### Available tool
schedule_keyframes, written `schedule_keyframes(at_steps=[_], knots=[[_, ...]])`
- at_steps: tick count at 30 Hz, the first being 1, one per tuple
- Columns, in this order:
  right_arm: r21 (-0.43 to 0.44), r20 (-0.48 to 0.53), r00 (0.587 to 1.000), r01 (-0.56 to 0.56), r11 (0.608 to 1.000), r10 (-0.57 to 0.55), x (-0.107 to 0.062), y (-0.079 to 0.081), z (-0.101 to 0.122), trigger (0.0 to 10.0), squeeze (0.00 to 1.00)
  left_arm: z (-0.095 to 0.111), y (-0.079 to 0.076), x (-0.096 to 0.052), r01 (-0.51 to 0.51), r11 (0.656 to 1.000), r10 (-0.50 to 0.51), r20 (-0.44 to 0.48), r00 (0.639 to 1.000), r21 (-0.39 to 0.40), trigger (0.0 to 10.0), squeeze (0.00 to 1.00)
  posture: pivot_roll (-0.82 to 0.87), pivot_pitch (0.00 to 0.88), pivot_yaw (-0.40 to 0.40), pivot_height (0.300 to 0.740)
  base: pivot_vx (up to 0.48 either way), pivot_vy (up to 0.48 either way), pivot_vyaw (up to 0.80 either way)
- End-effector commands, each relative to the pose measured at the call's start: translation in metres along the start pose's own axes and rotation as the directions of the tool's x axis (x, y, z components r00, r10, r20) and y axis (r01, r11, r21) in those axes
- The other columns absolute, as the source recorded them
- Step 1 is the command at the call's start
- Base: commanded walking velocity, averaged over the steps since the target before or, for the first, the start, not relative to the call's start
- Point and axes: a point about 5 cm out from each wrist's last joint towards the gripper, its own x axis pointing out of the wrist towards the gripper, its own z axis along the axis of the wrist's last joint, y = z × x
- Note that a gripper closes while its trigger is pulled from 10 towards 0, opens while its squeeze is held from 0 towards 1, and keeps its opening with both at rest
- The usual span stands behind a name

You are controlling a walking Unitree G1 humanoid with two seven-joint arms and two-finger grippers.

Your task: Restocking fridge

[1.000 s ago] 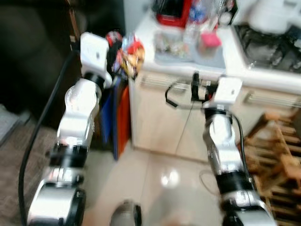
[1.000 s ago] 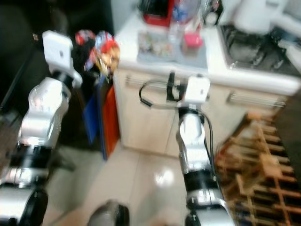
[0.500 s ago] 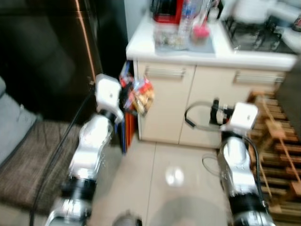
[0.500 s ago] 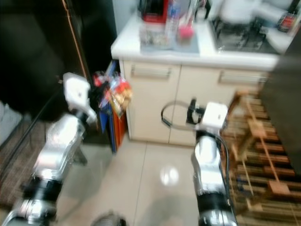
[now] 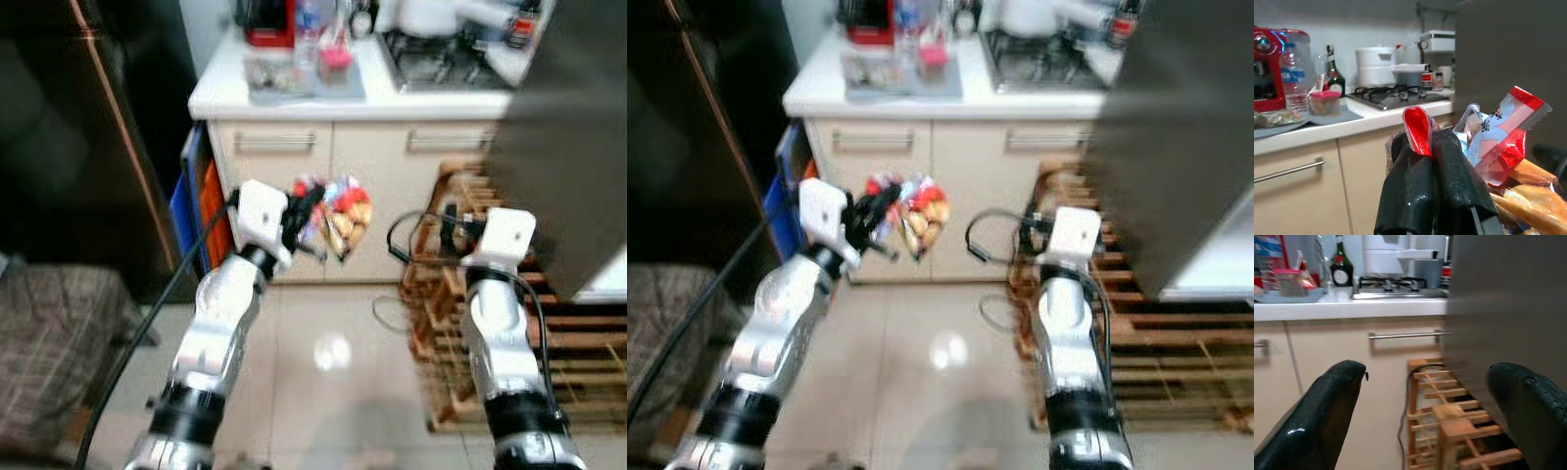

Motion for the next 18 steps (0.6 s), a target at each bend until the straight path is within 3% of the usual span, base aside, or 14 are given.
schedule_keyframes(at_steps=[1, 8, 12, 18], knots=[[0.008, 0.002, 1.0, -0.007, 1.0, 0.007, 0.002, 0.002, 0.002, 10.0, 0.0, 0.005, 0.0, 0.0, 0.014, 1.0, -0.015, 0.026, 1.0, 0.014, 10.0, 0.0, -0.07, 0.0, 0.052, 0.74, 0.0, -0.45, 0.0], [0.003, 0.032, 0.999, -0.015, 1.0, 0.015, 0.004, 0.001, 0.009, 10.0, 0.0, 0.012, -0.01, 0.009, 0.085, 0.996, -0.086, 0.065, 0.994, 0.02, 10.0, 0.0, -0.11, 0.0, 0.063, 0.74, 0.0, -0.449, 0.0], [0.099, 0.0, 1.0, 0.007, 0.995, -0.007, 0.007, -0.004, 0.011, 10.0, 0.0, 0.012, -0.011, 0.013, 0.092, 0.996, -0.092, 0.082, 0.992, 0.009, 10.0, 0.0, -0.12, 0.0, 0.035, 0.74, 0.0, -0.45, 0.0], [0.088, 0.027, 0.996, -0.086, 0.992, 0.084, 0.007, -0.005, 0.019, 10.0, 0.0, 0.02, -0.014, 0.02, 0.096, 0.995, -0.095, 0.13, 0.987, -0.007, 10.0, 0.0, -0.13, 0.0, 0.021, 0.74, 0.0, -0.449, 0.0]])
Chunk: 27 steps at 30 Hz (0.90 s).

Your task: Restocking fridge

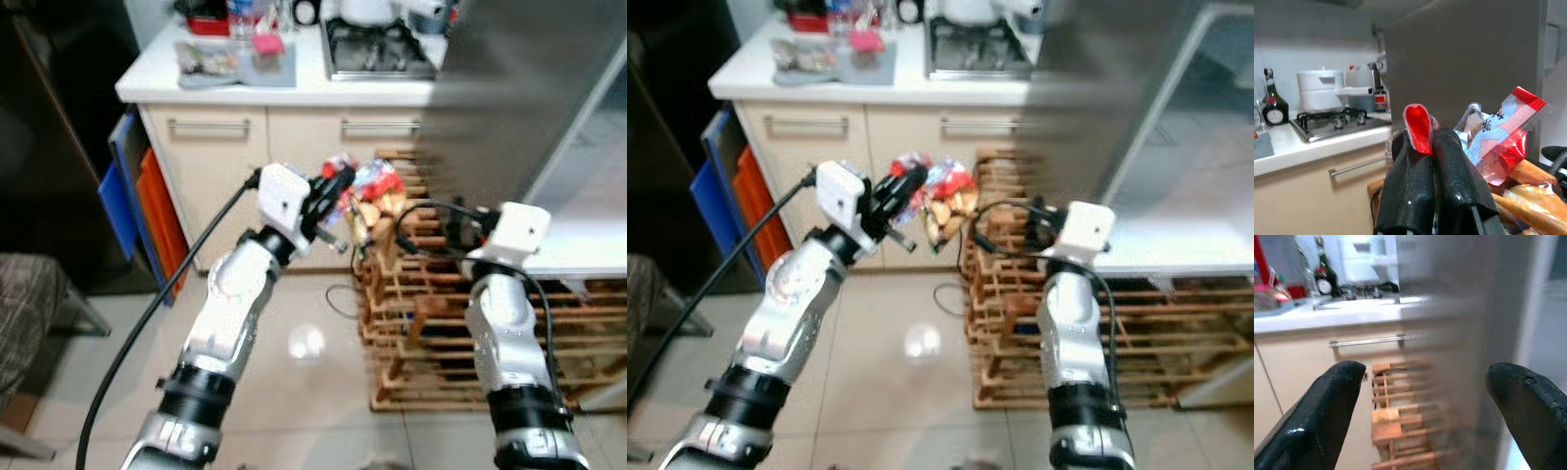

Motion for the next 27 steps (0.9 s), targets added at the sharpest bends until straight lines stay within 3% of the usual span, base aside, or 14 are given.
schedule_keyframes(at_steps=[1, 5, 13, 18, 20, 27], knots=[[-0.009, 0.003, 1.0, 0.0, 1.0, 0.0, 0.001, -0.007, 0.003, 10.0, 0.0, 0.008, -0.006, 0.007, 0.025, 1.0, -0.025, 0.045, 0.999, -0.006, 10.0, 0.0, -0.13, 0.0, 0.021, 0.74, 0.0, -0.45, 0.0], [-0.01, -0.006, 1.0, 0.008, 1.0, -0.008, -0.003, -0.016, 0.002, 10.0, 0.0, 0.006, -0.011, 0.007, 0.044, 0.999, -0.043, 0.048, 0.998, -0.012, 10.0, 0.0, -0.13, 0.0, 0.018, 0.74, 0.0, -0.444, 0.0], [-0.059, -0.032, 0.999, -0.042, 0.997, 0.04, -0.015, -0.019, -0.005, 10.0, 0.0, 0.006, -0.009, 0.009, 0.046, 0.999, -0.045, 0.057, 0.997, -0.016, 10.0, 0.0, -0.13, 0.0, 0.014, 0.74, 0.0, -0.444, 0.0], [-0.061, -0.037, 0.998, -0.047, 0.997, 0.045, -0.014, -0.019, -0.005, 10.0, 0.0, -0.001, -0.007, 0.013, -0.005, 1.0, 0.005, 0.013, 1.0, -0.005, 10.0, 0.0, -0.13, 0.0, 0.011, 0.74, 0.0, -0.442, 0.0], [-0.066, -0.037, 0.997, -0.063, 0.996, 0.061, -0.013, -0.017, -0.004, 10.0, 0.0, -0.009, -0.003, 0.016, -0.045, 0.999, 0.045, -0.043, 0.998, 0.004, 10.0, 0.0, -0.14, 0.0, 0.007, 0.74, 0.0, 0.0, 0.0], [-0.074, -0.058, 0.996, -0.073, 0.995, 0.069, -0.016, -0.019, -0.008, 10.0, 0.0, -0.01, 0.001, 0.016, -0.048, 0.999, 0.049, -0.043, 0.998, 0.015, 10.0, 0.0, -0.13, 0.0, -0.004, 0.74, 0.0, 0.0, 0.0]])
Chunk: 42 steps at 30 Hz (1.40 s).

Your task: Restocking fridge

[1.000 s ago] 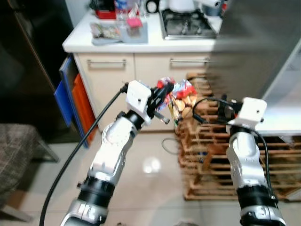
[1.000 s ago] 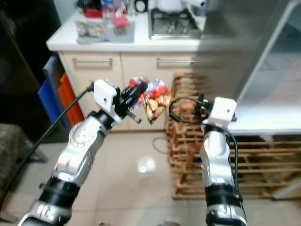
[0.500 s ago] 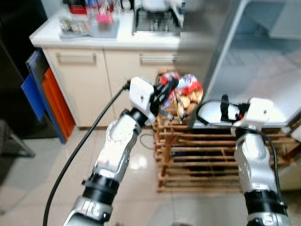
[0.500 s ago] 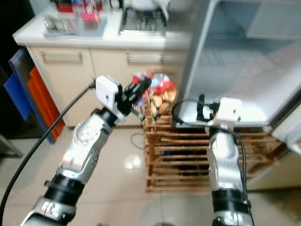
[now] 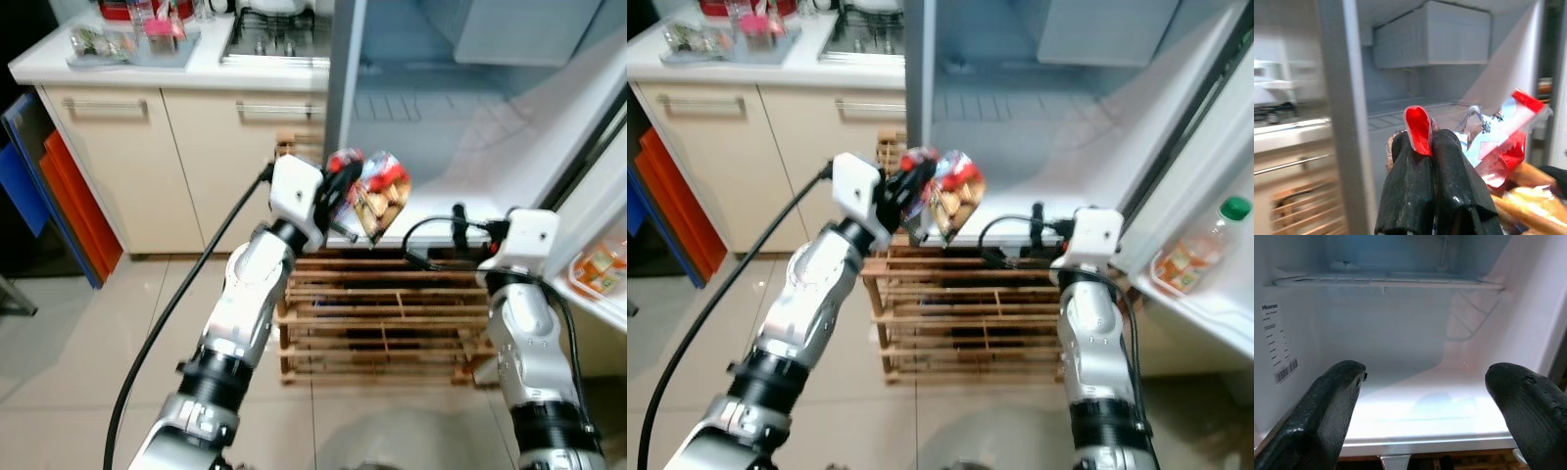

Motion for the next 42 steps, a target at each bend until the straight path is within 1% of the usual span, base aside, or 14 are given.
schedule_keyframes(at_steps=[1, 5, 8, 9, 15, 19, 23, 27, 30, 32, 33, 35, 42], knots=[[-0.008, -0.016, 1.0, 0.003, 1.0, -0.003, -0.002, -0.003, -0.002, 10.0, 0.0, 0.001, 0.0, 0.004, -0.004, 1.0, 0.004, 0.002, 1.0, 0.014, 10.0, 0.0, -0.13, 0.0, -0.006, 0.74, 0.0, 0.0, 0.0], [-0.024, -0.009, 1.0, -0.013, 1.0, 0.013, -0.003, 0.0, -0.001, 10.0, 0.0, -0.003, 0.0, 0.008, -0.019, 1.0, 0.02, -0.02, 1.0, 0.018, 10.0, 0.0, -0.14, 0.0, -0.003, 0.74, 0.36, 0.0, 0.0], [-0.037, -0.01, 1.0, -0.028, 0.999, 0.028, -0.004, 0.002, -0.001, 10.0, 0.0, -0.003, -0.002, 0.012, -0.009, 0.999, 0.01, -0.026, 1.0, 0.039, 10.0, 0.0, -0.14, 0.0, -0.003, 0.74, 0.48, 0.0, 0.0], [-0.033, -0.02, 0.999, -0.027, 0.999, 0.026, -0.007, 0.003, -0.004, 10.0, 0.0, -0.002, -0.005, 0.014, 0.012, 0.998, -0.01, -0.023, 1.0, 0.065, 10.0, 0.0, -0.14, 0.0, 0.001, 0.74, 0.48, 0.0, 0.0], [-0.031, -0.034, 0.999, -0.031, 0.999, 0.03, -0.012, 0.005, -0.009, 10.0, 0.0, 0.0, -0.006, 0.018, 0.019, 0.998, -0.019, -0.012, 1.0, 0.062, 10.0, 0.0, -0.15, 0.0, 0.012, 0.74, 0.48, 0.0, 0.0], [-0.029, -0.048, 0.998, -0.028, 0.999, 0.027, -0.015, 0.004, -0.012, 10.0, 0.0, 0.0, -0.008, 0.021, 0.038, 0.997, -0.037, -0.013, 0.999, 0.074, 10.0, 0.0, -0.15, 0.0, 0.019, 0.74, 0.48, 0.0, -0.79], [-0.034, -0.039, 0.999, -0.025, 0.999, 0.024, -0.017, 0.006, -0.012, 10.0, 0.0, 0.002, -0.007, 0.023, 0.036, 0.996, -0.035, -0.015, 0.999, 0.082, 10.0, 0.0, -0.16, 0.0, 0.026, 0.74, 0.48, 0.0, 0.0], [-0.034, -0.04, 0.999, -0.027, 0.999, 0.026, -0.017, 0.007, -0.012, 10.0, 0.0, 0.001, -0.006, 0.025, 0.033, 0.997, -0.032, -0.016, 0.999, 0.072, 10.0, 0.0, -0.17, 0.0, 0.03, 0.74, 0.48, 0.0, 0.0], [-0.035, -0.034, 0.999, -0.029, 0.999, 0.028, -0.018, 0.006, -0.01, 10.0, 0.0, 0.002, -0.014, 0.028, 0.074, 0.995, -0.074, -0.01, 0.997, 0.066, 10.0, 0.0, -0.17, 0.0, 0.037, 0.74, 0.48, 0.0, 0.0], [-0.035, -0.034, 0.999, -0.029, 0.999, 0.027, -0.019, 0.006, -0.01, 10.0, 0.0, 0.002, -0.015, 0.028, 0.082, 0.994, -0.081, -0.009, 0.997, 0.067, 10.0, 0.0, -0.17, 0.0, 0.038, 0.74, 0.48, 0.0, 0.0], [-0.037, -0.037, 0.999, -0.027, 0.999, 0.026, -0.019, 0.006, -0.012, 10.0, 0.0, 0.003, -0.021, 0.029, 0.112, 0.991, -0.112, -0.011, 0.994, 0.079, 10.0, 0.0, -0.16, 0.0, 0.041, 0.74, 0.0, 0.0, 0.0], [-0.035, -0.043, 0.999, -0.024, 0.999, 0.022, -0.02, 0.006, -0.013, 10.0, 0.0, 0.003, -0.025, 0.03, 0.124, 0.989, -0.123, -0.013, 0.992, 0.083, 10.0, 0.0, -0.16, 0.0, 0.042, 0.74, 0.0, 0.0, 0.0], [-0.03, -0.045, 0.998, -0.035, 0.999, 0.033, -0.021, 0.011, -0.013, 10.0, 0.0, 0.003, -0.026, 0.032, 0.122, 0.991, -0.122, -0.003, 0.993, 0.061, 10.0, 0.0, -0.17, 0.0, 0.039, 0.74, 0.0, 0.0, 0.0]])
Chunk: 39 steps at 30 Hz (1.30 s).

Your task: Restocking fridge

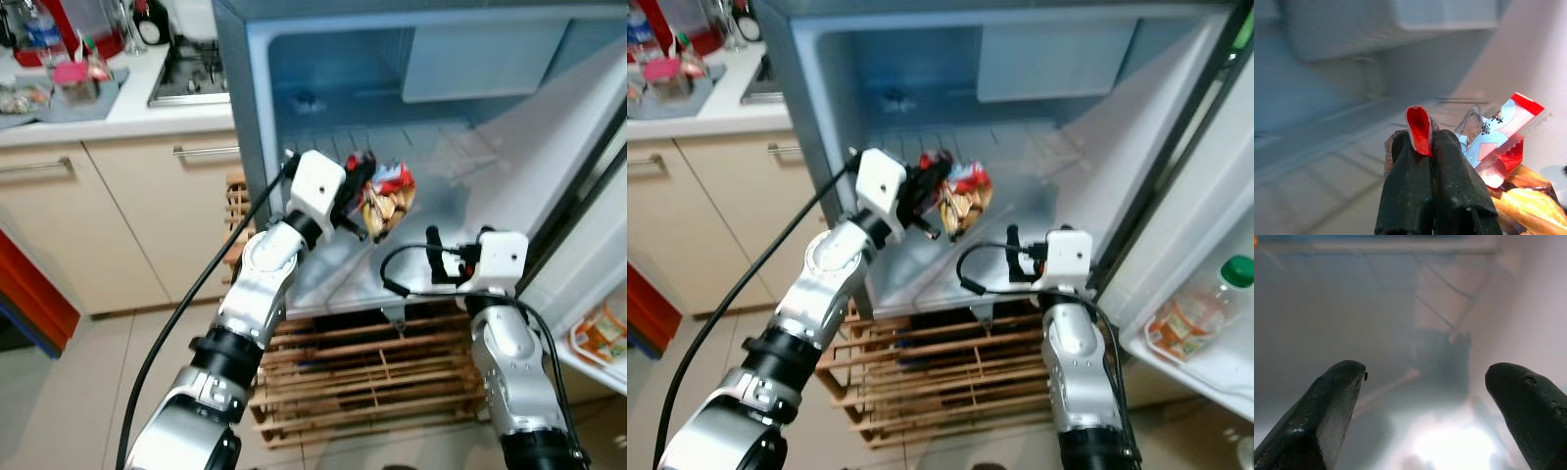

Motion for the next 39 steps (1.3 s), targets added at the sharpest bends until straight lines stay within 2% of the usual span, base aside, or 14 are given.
schedule_keyframes(at_steps=[1, 6, 8, 12, 16, 20, 27, 30, 31, 32, 33, 34, 36, 39], knots=[[0.0, 0.001, 1.0, -0.002, 1.0, 0.002, 0.0, 0.001, 0.001, 10.0, 0.0, 0.006, -0.001, 0.004, 0.013, 1.0, -0.013, 0.025, 1.0, 0.004, 10.0, 0.0, -0.17, 0.0, 0.038, 0.74, 0.0, 0.0, 0.0], [-0.004, -0.004, 1.0, -0.007, 1.0, 0.007, -0.002, -0.001, 0.002, 10.0, 0.0, 0.0, -0.007, 0.011, -0.015, 0.998, 0.016, -0.022, 1.0, 0.059, 10.0, 0.0, -0.17, 0.0, 0.026, 0.74, 0.0, 0.0, 0.0], [-0.011, -0.004, 1.0, -0.012, 1.0, 0.012, -0.005, -0.003, 0.003, 10.0, 0.0, -0.013, -0.011, 0.014, -0.029, 0.991, 0.041, -0.094, 0.995, 0.127, 10.0, 0.0, -0.19, 0.0, 0.02, 0.74, 0.0, 0.0, 0.0], [-0.027, -0.015, 1.0, -0.016, 0.999, 0.016, -0.012, -0.008, 0.002, 10.0, 0.0, -0.032, -0.016, 0.015, -0.023, 0.984, 0.058, -0.199, 0.978, 0.174, 10.0, 0.0, -0.21, 0.0, 0.011, 0.74, 0.0, 0.0, 0.0], [-0.057, -0.063, 0.998, -0.017, 0.998, 0.014, -0.034, -0.018, -0.002, 10.0, 0.0, -0.056, -0.029, 0.013, -0.031, 0.992, 0.069, -0.314, 0.947, 0.123, 10.0, 0.0, -0.26, 0.0, -0.004, 0.74, 0.0, 0.0, 0.0], [-0.062, -0.07, 0.997, -0.016, 0.998, 0.011, -0.041, -0.021, -0.002, 10.0, 0.0, -0.06, -0.032, 0.014, -0.071, 0.992, 0.104, -0.333, 0.937, 0.108, 10.0, 0.0, -0.27, 0.0, -0.004, 0.74, 0.0, 0.0, 0.0], [-0.062, -0.073, 0.997, -0.007, 0.998, 0.002, -0.057, -0.022, 0.004, 10.0, 0.0, -0.058, -0.018, 0.018, -0.261, 0.962, 0.271, -0.33, 0.904, 0.075, 10.0, 0.0, -0.32, 0.0, -0.007, 0.74, 0.0, 0.0, 0.0], [-0.063, -0.077, 0.997, -0.008, 0.998, 0.003, -0.059, -0.022, 0.004, 10.0, 0.0, -0.057, -0.016, 0.019, -0.274, 0.959, 0.282, -0.329, 0.901, 0.07, 10.0, 0.0, -0.32, 0.0, -0.007, 0.74, 0.0, 0.0, 0.0], [-0.065, -0.086, 0.996, -0.011, 0.998, 0.005, -0.062, -0.022, 0.004, 10.0, 0.0, -0.056, -0.01, 0.019, -0.333, 0.94, 0.337, -0.328, 0.883, 0.068, 10.0, 0.0, -0.33, 0.0, -0.005, 0.74, 0.0, 0.0, 0.0], [-0.067, -0.092, 0.996, -0.011, 0.998, 0.005, -0.064, -0.023, 0.004, 10.0, 0.0, -0.054, -0.003, 0.019, -0.396, 0.915, 0.399, -0.328, 0.856, 0.078, 10.0, 0.61, -0.34, 0.0, -0.004, 0.74, 0.0, 0.0, 0.0], [-0.068, -0.097, 0.995, -0.01, 0.998, 0.003, -0.066, -0.023, 0.005, 10.0, 0.0, -0.054, 0.004, 0.018, -0.454, 0.886, 0.456, -0.336, 0.824, 0.09, 10.0, 1.0, -0.34, 0.0, -0.004, 0.74, 0.0, 0.0, 0.0], [-0.068, -0.101, 0.995, -0.009, 0.998, 0.002, -0.067, -0.023, 0.005, 10.0, 0.0, -0.054, 0.009, 0.017, -0.496, 0.864, 0.494, -0.351, 0.796, 0.09, 10.0, 1.0, -0.34, 0.0, -0.004, 0.74, 0.0, 0.0, 0.0], [-0.067, -0.111, 0.994, -0.009, 0.998, 0.002, -0.067, -0.023, 0.004, 10.0, 0.0, -0.055, 0.012, 0.017, -0.535, 0.844, 0.508, -0.383, 0.772, 0.041, 10.0, 1.0, -0.33, 0.002, -0.003, 0.74, 0.0, 0.0, 0.0], [-0.066, -0.12, 0.993, -0.013, 0.998, 0.005, -0.068, -0.022, 0.003, 10.0, 0.0, -0.056, 0.01, 0.018, -0.523, 0.852, 0.487, -0.396, 0.778, 0.022, 10.0, 1.0, -0.33, 0.001, -0.004, 0.74, 0.0, 0.0, 0.0]])
